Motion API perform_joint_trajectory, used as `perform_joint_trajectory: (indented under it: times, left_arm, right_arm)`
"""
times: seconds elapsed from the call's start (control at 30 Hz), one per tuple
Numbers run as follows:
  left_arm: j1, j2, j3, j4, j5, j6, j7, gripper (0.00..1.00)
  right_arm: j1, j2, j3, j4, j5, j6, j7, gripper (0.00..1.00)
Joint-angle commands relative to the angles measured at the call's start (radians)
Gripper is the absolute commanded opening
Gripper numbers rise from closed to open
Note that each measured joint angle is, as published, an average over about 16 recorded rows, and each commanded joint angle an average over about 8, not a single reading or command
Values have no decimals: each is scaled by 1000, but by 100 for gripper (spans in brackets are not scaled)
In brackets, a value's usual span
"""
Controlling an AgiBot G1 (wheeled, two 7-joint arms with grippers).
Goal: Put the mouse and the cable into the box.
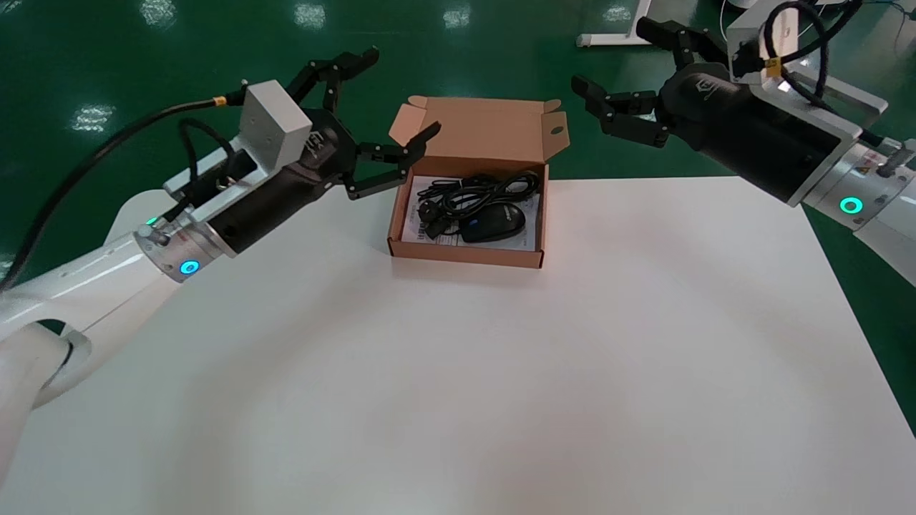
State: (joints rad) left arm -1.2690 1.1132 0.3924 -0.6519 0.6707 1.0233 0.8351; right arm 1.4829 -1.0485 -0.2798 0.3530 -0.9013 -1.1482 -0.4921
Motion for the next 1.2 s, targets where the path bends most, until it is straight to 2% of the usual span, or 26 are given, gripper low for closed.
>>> perform_joint_trajectory:
  times: [0.03, 1.2]
  left_arm:
    - [9, -24, -5, -30, 3, 23, -49, 100]
    - [170, -439, -99, -553, 52, 413, -895, 100]
  right_arm:
    - [-19, 20, 0, 44, 8, -16, 32, 100]
    - [-349, 374, 0, 796, 146, -297, 581, 100]
